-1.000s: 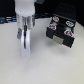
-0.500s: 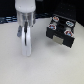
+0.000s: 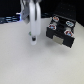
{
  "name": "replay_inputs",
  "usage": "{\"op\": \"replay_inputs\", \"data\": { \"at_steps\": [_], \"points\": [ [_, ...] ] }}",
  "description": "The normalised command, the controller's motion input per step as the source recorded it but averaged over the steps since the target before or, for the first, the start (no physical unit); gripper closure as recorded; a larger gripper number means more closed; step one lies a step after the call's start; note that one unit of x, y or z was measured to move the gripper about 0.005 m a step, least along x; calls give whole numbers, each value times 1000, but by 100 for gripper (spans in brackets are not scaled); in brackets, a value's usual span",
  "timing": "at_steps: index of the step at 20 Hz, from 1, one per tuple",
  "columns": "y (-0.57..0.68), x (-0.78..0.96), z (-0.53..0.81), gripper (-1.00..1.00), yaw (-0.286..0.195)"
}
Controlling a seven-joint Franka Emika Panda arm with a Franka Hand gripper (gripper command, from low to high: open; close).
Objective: Open the kcup holder, insert the kcup into the holder, and close the kcup holder
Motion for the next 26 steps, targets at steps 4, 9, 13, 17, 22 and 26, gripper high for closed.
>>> {"op": "replay_inputs", "data": {
  "at_steps": [4,9,13,17,22,26],
  "points": [
    [667,7,595,100,16],
    [678,1,494,100,12],
    [698,23,449,100,6],
    [691,58,354,100,8],
    [682,27,216,100,21],
    [664,-11,72,100,31]
  ]
}}
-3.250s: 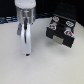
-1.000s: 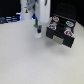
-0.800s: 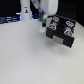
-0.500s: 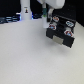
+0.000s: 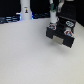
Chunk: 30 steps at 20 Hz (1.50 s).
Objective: Open the kcup holder, insert the kcup into the holder, and close the kcup holder
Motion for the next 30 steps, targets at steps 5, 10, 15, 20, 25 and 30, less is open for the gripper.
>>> {"op": "replay_inputs", "data": {
  "at_steps": [5,10,15,20,25,30],
  "points": [
    [646,-5,10,100,37],
    [600,32,-30,100,49],
    [247,160,-109,100,45],
    [91,216,-114,100,16],
    [43,159,43,100,-2],
    [-19,277,447,100,-22]
  ]
}}
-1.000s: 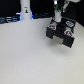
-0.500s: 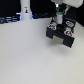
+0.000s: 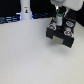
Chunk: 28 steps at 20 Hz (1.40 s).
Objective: Open the kcup holder, insert the kcup into the holder, and close the kcup holder
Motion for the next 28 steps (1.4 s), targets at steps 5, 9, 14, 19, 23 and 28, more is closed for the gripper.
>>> {"op": "replay_inputs", "data": {
  "at_steps": [5,9,14,19,23,28],
  "points": [
    [1,481,350,100,-13],
    [36,431,216,100,-29],
    [109,166,-95,100,11],
    [171,237,-51,100,15],
    [105,141,24,100,3],
    [194,167,467,100,-3]
  ]
}}
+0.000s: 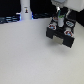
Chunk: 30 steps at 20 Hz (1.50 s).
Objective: Open the kcup holder, insert the kcup into the holder, and close the kcup holder
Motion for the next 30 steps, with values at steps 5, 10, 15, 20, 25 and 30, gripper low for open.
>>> {"op": "replay_inputs", "data": {
  "at_steps": [5,10,15,20,25,30],
  "points": [
    [63,237,251,100,-38],
    [29,27,-199,100,19],
    [1,15,-209,100,20],
    [63,91,-148,100,8],
    [2,225,326,100,-29],
    [89,478,389,100,-22]
  ]
}}
